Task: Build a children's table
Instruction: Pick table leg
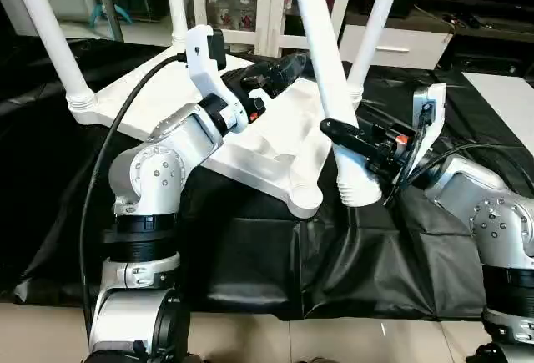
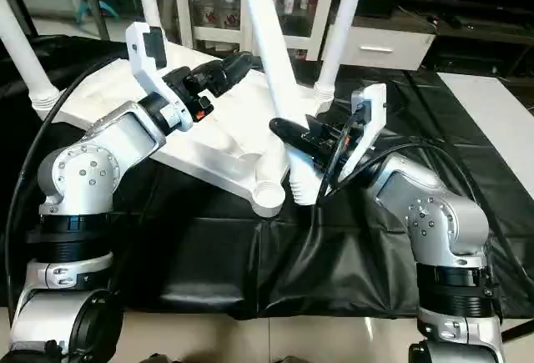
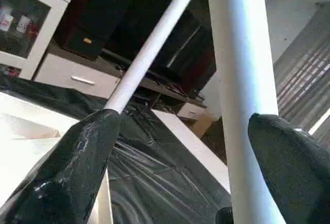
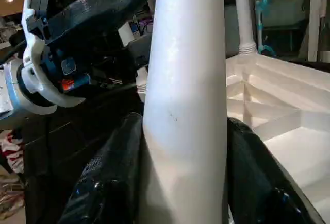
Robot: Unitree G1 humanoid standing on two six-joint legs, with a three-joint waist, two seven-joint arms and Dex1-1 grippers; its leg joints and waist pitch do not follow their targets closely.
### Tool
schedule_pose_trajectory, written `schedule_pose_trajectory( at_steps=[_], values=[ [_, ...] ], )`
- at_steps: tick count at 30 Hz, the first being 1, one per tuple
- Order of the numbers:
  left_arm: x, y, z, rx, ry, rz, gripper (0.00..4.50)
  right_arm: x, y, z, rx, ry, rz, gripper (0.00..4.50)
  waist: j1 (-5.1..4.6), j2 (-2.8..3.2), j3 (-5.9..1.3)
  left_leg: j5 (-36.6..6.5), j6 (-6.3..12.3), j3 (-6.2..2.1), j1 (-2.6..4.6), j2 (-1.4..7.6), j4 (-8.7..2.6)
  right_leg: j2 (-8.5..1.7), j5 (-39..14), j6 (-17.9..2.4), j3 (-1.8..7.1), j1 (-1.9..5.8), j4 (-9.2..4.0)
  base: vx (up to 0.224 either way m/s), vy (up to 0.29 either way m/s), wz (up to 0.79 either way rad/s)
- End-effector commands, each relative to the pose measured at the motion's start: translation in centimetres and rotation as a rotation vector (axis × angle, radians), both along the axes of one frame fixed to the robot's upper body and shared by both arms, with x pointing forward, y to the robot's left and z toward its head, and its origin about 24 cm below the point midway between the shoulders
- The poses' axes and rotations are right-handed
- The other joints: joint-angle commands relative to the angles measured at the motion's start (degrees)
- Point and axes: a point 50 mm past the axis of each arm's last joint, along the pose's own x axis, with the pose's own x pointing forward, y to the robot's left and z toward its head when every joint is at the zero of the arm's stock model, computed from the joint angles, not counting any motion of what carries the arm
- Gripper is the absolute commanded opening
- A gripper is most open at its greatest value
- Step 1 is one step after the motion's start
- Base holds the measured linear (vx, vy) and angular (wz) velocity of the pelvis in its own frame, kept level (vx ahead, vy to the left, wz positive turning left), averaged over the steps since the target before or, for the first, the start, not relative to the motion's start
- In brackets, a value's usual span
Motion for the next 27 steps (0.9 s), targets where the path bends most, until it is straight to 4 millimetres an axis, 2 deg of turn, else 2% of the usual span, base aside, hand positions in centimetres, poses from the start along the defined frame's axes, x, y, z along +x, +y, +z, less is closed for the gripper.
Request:
schedule_pose_trajectory(
  at_steps=[1,3,7,10,14,17,21,24,27],
  values=[
    [0.1,-0.6,0.6,-0.009,-0.013,-0.024,4.50,0.0,0.2,0.4,-0.107,-0.085,-0.052,1.82,0.23,0.12,-4.30,-6.0,0.47,-0.37,0.93,1.04,-4.00,-1.52,-7.6,-11.9,1.33,3.14,-3.50,0.000,0.000,0.00],
    [0.1,-0.8,0.4,-0.010,-0.007,-0.028,4.50,0.6,0.7,-0.1,-0.242,-0.169,-0.149,1.82,0.19,0.09,-4.23,-5.8,-0.27,-0.29,0.91,1.00,-3.96,-1.64,-8.2,-11.4,1.35,2.98,-3.60,0.000,0.000,0.00],
    [0.7,-1.2,-0.2,-0.007,0.020,0.001,4.50,1.5,1.8,-1.0,-0.478,-0.347,-0.338,1.82,-0.05,0.02,-4.10,-8.5,-2.12,-0.27,0.93,0.77,-4.11,-1.65,-13.2,-9.4,1.39,2.77,-4.14,0.000,0.000,0.00],
    [0.9,-1.1,-0.2,-0.009,0.023,0.017,4.50,1.2,2.3,-1.2,-0.547,-0.438,-0.374,1.82,-0.12,0.14,-4.11,-9.5,-1.81,-0.41,0.92,0.87,-4.20,-1.43,-12.1,-8.5,1.43,2.72,-4.05,0.000,0.000,0.00],
    [1.0,-1.1,0.1,-0.037,0.012,0.011,4.50,0.9,2.9,-1.3,-0.617,-0.524,-0.387,1.82,-0.42,0.21,-4.19,-8.6,-0.56,-0.42,0.77,0.76,-4.12,-1.23,-7.5,-9.5,1.42,3.02,-3.51,0.000,0.000,0.00],
    [1.1,-1.0,0.1,-0.044,0.015,0.020,4.50,0.8,3.8,-1.9,-0.722,-0.599,-0.361,1.82,-0.52,0.24,-4.07,-9.6,-0.17,-0.40,0.80,0.79,-4.15,-1.20,-8.4,-9.7,1.40,3.01,-3.69,0.000,0.000,0.00],
    [1.3,-1.1,0.1,-0.075,0.030,0.032,4.50,1.0,4.6,-2.1,-0.879,-0.758,-0.379,1.82,-0.69,0.15,-3.94,-11.9,-1.27,-0.45,0.90,0.83,-4.24,-1.27,-11.8,-8.8,1.42,2.84,-3.96,0.000,0.000,0.00],
    [1.4,-1.1,0.3,-0.117,0.040,0.031,4.50,1.1,5.0,-2.1,-0.979,-0.870,-0.391,1.82,-0.78,-0.02,-4.02,-10.9,-1.58,-0.39,0.87,0.59,-4.05,-1.05,-10.3,-8.6,1.45,2.86,-3.68,0.000,0.000,0.00],
    [1.4,-1.0,0.4,-0.149,0.050,0.032,4.50,1.1,5.0,-2.2,-1.021,-0.915,-0.406,1.82,-0.75,0.02,-4.05,-10.6,-0.87,-0.33,0.87,0.61,-3.99,-1.04,-8.7,-8.9,1.51,2.89,-3.56,0.000,0.000,0.00]
  ],
)
